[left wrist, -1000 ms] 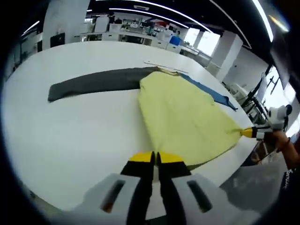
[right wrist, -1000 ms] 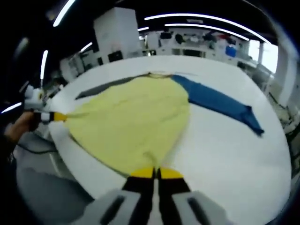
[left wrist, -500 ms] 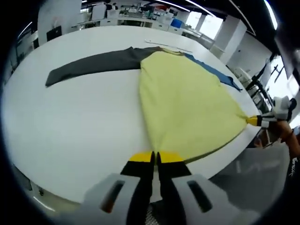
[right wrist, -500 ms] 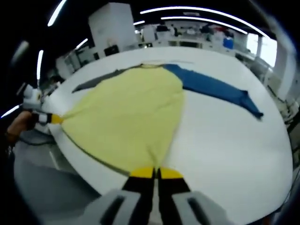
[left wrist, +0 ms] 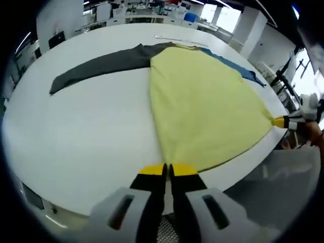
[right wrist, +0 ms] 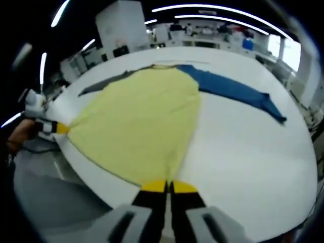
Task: Fold the garment on the visible template until the final outline fits inside the template.
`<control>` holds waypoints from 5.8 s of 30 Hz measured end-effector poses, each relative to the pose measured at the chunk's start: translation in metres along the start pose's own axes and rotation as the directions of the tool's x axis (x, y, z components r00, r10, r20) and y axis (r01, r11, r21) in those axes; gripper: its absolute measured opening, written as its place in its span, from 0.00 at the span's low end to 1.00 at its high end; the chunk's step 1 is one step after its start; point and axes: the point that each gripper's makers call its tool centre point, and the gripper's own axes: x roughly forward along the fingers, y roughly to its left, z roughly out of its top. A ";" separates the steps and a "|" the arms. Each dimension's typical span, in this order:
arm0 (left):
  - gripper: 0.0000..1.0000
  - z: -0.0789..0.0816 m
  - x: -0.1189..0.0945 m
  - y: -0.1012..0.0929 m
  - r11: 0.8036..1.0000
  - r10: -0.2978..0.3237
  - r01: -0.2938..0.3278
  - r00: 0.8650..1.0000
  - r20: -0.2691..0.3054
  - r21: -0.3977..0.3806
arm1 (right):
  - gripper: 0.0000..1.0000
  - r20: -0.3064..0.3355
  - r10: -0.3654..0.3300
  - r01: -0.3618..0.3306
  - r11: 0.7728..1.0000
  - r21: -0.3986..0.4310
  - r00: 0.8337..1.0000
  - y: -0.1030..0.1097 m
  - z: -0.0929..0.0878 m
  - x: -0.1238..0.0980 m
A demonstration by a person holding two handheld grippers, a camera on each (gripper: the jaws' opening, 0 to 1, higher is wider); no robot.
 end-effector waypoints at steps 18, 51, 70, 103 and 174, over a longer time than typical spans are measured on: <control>0.41 0.028 -0.009 -0.002 0.996 -0.047 0.034 0.985 0.165 0.078 | 0.61 0.090 0.066 -0.074 0.994 0.079 0.994 -0.009 0.016 -0.004; 0.99 0.084 -0.031 0.001 0.973 -0.121 0.039 0.925 0.360 0.227 | 0.77 0.278 -0.068 0.066 0.998 0.018 0.958 -0.164 0.119 0.000; 0.99 0.102 -0.037 -0.005 0.976 -0.123 0.032 0.896 0.426 0.215 | 0.43 0.179 -0.162 0.184 0.977 -0.109 0.970 -0.253 0.123 0.035; 0.88 0.087 -0.036 0.002 0.974 -0.050 -0.045 0.913 0.404 0.221 | 0.00 0.166 -0.176 0.169 0.984 0.055 0.970 -0.256 0.135 0.029; 0.94 0.078 -0.040 -0.006 0.969 -0.115 0.011 0.904 0.412 0.248 | 0.00 0.147 0.142 -0.105 0.967 -0.234 0.979 -0.036 0.279 0.088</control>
